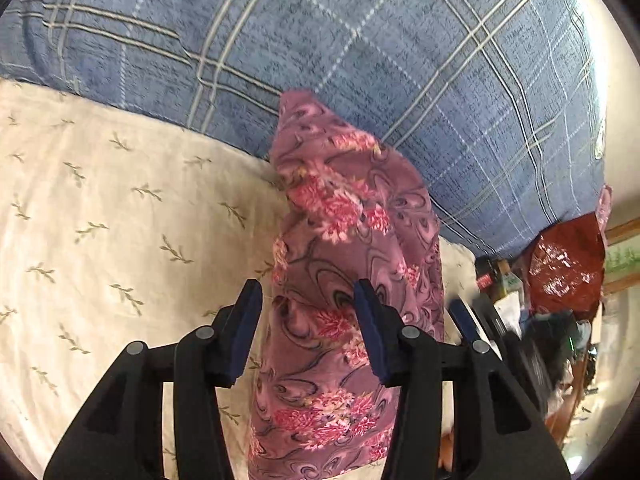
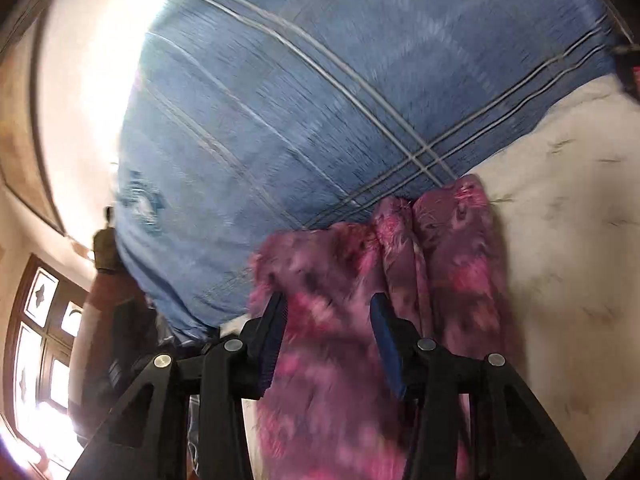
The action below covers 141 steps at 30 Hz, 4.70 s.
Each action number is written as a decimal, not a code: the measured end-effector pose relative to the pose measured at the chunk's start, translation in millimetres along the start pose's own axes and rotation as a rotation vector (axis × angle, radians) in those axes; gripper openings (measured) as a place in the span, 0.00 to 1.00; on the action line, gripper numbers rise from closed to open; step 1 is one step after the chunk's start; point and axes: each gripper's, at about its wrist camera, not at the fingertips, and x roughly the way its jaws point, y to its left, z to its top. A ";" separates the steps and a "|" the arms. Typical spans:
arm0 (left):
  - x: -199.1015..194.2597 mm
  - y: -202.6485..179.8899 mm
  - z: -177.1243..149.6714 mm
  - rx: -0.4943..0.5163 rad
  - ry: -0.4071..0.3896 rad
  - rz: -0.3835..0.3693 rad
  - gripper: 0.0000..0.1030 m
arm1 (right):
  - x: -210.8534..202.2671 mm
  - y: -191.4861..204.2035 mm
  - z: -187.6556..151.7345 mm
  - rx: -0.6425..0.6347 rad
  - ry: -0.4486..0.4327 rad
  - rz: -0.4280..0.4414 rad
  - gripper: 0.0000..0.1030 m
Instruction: Fold small clothes
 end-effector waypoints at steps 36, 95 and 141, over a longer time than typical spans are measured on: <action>67.8 -40.8 -75.9 0.074 0.137 -0.094 0.58 | -48.6 -42.2 -40.2 -0.104 0.064 -0.085 0.10; 23.6 -25.0 -124.0 0.253 0.047 -0.191 0.45 | 25.3 55.4 19.0 -0.388 0.183 -0.300 0.42; 51.9 -62.6 -80.0 0.152 0.022 -0.006 0.28 | -55.9 -18.3 -58.6 -0.246 0.054 -0.124 0.30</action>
